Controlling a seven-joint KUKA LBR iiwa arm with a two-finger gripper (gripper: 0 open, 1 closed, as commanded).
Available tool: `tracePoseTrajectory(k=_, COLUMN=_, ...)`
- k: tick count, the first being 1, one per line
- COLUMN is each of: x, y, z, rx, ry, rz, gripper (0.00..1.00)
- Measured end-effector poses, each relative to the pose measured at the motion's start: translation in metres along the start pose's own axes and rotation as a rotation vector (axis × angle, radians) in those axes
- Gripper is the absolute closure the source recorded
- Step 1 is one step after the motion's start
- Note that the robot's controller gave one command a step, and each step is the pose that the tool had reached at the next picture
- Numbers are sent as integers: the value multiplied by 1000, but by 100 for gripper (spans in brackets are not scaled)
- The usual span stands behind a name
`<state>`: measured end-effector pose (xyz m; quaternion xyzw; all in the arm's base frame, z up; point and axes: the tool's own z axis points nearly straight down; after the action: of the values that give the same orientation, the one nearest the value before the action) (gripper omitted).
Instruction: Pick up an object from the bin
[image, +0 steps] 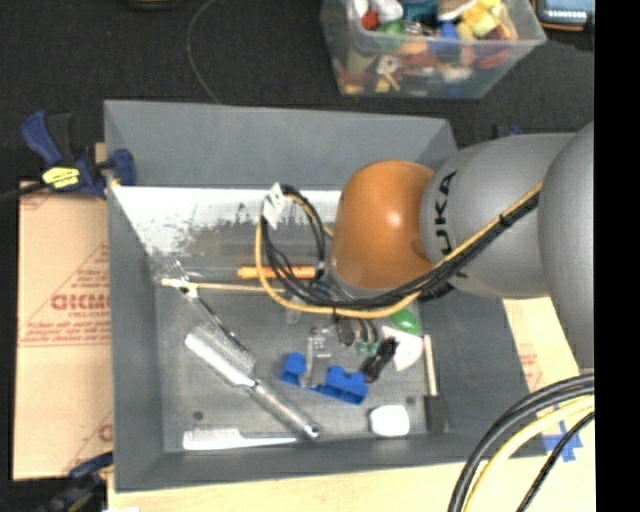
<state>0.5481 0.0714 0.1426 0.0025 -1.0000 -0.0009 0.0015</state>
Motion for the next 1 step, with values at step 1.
tracePoseTrajectory(k=1, x=-2, y=0, z=-3, rx=-1, ry=-6, rz=4, gripper=0)
